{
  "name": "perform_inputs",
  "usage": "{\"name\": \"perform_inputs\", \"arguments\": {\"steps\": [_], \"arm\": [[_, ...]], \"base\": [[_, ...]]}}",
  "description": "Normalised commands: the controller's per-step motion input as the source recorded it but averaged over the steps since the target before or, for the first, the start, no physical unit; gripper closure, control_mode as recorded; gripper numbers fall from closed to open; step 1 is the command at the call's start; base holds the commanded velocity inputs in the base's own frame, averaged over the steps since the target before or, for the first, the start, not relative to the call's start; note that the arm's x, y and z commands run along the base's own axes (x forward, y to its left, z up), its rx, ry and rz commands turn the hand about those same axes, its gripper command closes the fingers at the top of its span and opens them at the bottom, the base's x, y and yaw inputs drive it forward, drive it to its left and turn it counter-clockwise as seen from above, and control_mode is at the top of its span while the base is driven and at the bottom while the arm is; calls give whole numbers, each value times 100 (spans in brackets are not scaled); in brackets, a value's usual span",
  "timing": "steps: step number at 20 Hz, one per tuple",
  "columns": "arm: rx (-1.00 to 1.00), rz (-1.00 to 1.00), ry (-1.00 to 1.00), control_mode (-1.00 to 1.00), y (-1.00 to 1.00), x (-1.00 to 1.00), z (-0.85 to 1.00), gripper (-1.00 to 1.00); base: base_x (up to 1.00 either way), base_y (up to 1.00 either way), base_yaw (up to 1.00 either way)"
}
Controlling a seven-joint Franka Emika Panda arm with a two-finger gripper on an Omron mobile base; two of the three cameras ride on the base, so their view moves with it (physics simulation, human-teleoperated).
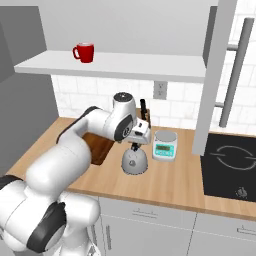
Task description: Pick the kettle from the counter and place it on the tray. Then pick the mug from the cabinet and place it on the tray. Then close the cabinet doors.
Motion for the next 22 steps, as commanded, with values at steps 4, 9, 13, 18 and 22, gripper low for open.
{"name": "perform_inputs", "arguments": {"steps": [4, 9, 13, 18, 22], "arm": [[0, 0, 7, -100, 0, 31, -16, -100], [0, 0, 5, -100, 0, 26, -22, -100], [0, 0, 3, -100, 0, 28, -27, -100], [0, 0, 4, -100, 0, 28, -26, -100], [0, 0, 4, -100, 0, 24, -22, -100]], "base": [[0, 0, 0], [0, 0, 0], [0, 0, 0], [0, 0, 0], [0, 0, 0]]}}
